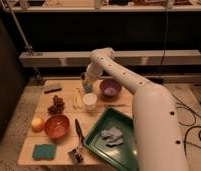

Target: Stack cups on top of each other

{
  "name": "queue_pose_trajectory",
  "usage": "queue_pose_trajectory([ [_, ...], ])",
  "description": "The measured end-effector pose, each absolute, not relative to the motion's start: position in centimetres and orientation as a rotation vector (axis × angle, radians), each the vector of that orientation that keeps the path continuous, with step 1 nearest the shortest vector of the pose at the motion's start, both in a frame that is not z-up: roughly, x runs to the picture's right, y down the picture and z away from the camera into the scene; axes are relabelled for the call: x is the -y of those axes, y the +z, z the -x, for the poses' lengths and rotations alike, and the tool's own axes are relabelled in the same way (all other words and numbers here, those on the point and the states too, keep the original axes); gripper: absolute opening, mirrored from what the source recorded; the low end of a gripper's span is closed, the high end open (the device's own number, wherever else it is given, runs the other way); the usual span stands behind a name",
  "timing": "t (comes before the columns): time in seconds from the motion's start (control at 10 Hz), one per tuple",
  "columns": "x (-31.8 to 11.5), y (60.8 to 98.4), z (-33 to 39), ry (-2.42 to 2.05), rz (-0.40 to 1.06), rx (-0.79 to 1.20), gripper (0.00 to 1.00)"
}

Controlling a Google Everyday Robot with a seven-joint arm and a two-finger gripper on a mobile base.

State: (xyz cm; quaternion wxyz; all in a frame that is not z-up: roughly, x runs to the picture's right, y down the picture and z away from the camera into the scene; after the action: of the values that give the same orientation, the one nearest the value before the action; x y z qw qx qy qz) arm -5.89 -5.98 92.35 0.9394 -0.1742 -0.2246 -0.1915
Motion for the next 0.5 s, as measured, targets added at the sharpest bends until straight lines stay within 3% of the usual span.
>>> queue_pose_trajectory([
  [0.3, 6.07, 92.59, 5.13, -0.381, 0.367, 0.446, 0.00],
  [0.5, 5.85, 92.81, 5.11, -0.385, 0.387, 0.431, 0.11],
])
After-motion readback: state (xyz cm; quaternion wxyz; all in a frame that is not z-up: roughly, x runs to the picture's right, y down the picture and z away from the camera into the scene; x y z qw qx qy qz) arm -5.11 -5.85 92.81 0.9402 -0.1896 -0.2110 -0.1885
